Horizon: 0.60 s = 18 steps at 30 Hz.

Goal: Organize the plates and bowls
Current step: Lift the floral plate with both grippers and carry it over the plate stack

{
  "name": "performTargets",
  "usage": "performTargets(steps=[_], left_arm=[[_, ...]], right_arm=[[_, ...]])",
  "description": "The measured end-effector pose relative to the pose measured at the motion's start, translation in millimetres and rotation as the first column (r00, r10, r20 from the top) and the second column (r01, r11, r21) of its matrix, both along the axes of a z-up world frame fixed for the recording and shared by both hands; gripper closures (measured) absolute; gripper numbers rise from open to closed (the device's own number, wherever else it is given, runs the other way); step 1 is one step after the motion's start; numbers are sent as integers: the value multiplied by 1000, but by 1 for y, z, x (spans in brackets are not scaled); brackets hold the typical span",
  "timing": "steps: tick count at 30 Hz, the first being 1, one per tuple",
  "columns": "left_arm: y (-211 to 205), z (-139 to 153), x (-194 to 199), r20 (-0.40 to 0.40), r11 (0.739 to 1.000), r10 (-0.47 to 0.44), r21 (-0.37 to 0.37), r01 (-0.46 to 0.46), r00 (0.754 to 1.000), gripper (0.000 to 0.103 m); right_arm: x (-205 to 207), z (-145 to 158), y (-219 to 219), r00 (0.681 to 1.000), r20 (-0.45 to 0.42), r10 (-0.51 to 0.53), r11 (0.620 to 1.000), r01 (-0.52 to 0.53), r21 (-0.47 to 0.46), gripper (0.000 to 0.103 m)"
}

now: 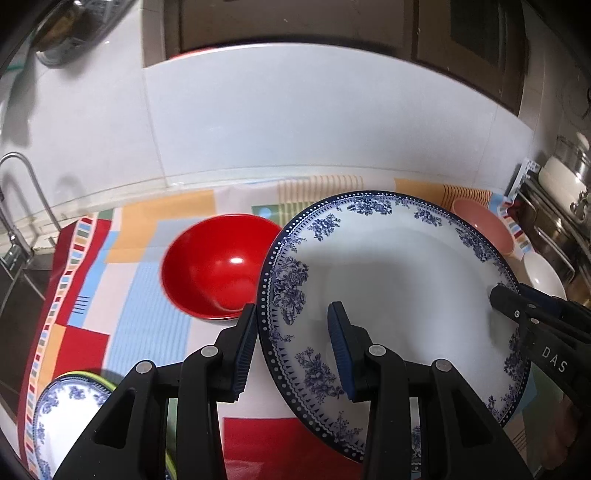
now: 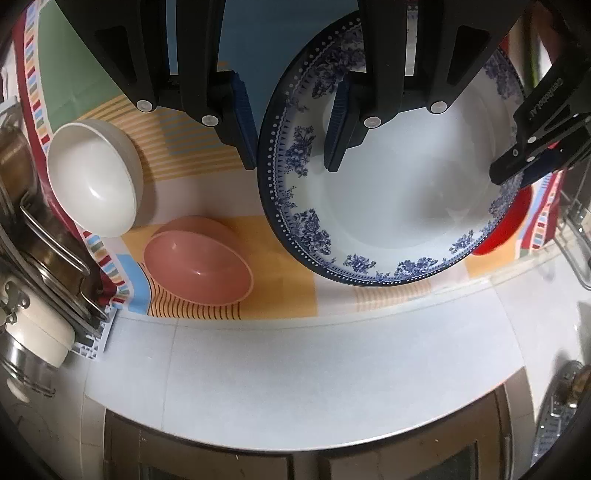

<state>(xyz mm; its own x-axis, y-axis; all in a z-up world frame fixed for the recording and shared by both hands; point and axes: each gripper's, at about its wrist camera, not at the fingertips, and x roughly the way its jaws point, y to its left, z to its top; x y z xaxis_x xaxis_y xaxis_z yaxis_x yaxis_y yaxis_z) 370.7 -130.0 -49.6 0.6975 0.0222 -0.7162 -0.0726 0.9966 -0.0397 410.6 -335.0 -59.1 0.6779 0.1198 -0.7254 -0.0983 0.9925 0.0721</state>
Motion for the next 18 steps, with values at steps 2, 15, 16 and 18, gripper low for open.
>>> performTargets(steps=[2, 15, 16, 18], left_arm=[[8, 4, -7, 11, 1000, 11, -7, -11, 1000, 65], [71, 19, -59, 49, 995, 94, -18, -93, 994, 65], [76, 19, -62, 50, 995, 100, -19, -100, 994, 65], [87, 20, -72, 55, 993, 116, -18, -115, 992, 65]], right_arm=[[-5, 6, 6, 1000, 13, 6, 1000, -6, -1, 65], [-42, 31, 64, 994, 70, 79, 997, -78, -18, 65], [-45, 33, 70, 994, 72, 87, 996, -86, -17, 65], [-51, 35, 81, 992, 78, 102, 995, -101, -18, 65]])
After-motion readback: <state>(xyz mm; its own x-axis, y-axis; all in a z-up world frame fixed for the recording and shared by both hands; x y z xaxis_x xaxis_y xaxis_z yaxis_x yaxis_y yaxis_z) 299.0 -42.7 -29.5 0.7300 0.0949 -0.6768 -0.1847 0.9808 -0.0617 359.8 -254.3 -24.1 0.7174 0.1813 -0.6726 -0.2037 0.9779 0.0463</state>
